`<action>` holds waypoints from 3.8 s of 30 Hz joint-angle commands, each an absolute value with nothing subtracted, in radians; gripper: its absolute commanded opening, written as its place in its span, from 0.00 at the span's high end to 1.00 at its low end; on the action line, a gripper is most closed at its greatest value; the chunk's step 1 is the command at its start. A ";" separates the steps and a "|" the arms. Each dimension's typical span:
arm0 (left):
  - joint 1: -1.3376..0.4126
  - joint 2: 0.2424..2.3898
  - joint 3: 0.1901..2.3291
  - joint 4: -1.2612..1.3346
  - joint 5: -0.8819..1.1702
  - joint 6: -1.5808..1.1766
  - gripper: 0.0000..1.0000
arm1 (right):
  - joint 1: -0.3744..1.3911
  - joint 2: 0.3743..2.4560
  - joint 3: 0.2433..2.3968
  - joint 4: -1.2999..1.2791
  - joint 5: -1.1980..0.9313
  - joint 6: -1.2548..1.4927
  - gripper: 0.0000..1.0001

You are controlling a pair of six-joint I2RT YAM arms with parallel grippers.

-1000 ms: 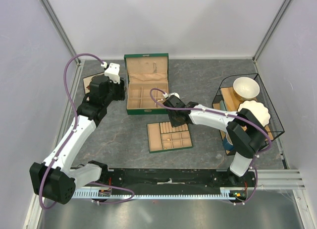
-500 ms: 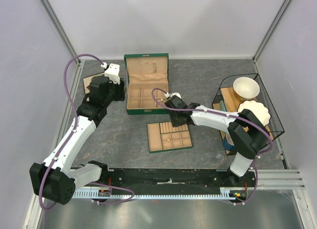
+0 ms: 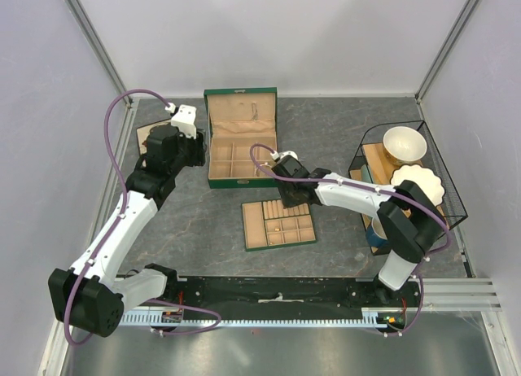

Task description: Organize the mixed jewelry

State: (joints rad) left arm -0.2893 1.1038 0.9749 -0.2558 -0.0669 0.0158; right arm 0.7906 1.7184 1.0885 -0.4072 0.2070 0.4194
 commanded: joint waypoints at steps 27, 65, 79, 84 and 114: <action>-0.285 1.098 0.913 -0.363 0.176 -0.035 0.15 | 0.600 1.376 1.123 -0.378 0.313 0.177 0.02; -0.695 1.534 0.828 -0.413 0.046 -0.256 0.36 | 0.364 1.377 1.058 -0.314 0.167 0.054 0.02; -0.712 1.548 0.847 -0.400 0.003 -0.232 0.80 | 0.362 1.374 1.058 -0.324 0.140 0.080 0.02; -0.710 1.539 0.854 -0.399 0.003 -0.218 0.81 | 0.362 1.371 1.054 -0.324 0.137 0.081 0.02; -0.450 1.400 1.153 -0.633 0.176 -0.192 0.98 | 0.359 1.408 1.137 -0.360 0.110 0.110 0.02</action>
State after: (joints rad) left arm -0.4999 1.4181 1.0573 -0.5816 0.0772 -0.1921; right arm 0.3641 1.3983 1.0786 -0.3660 0.1093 0.0917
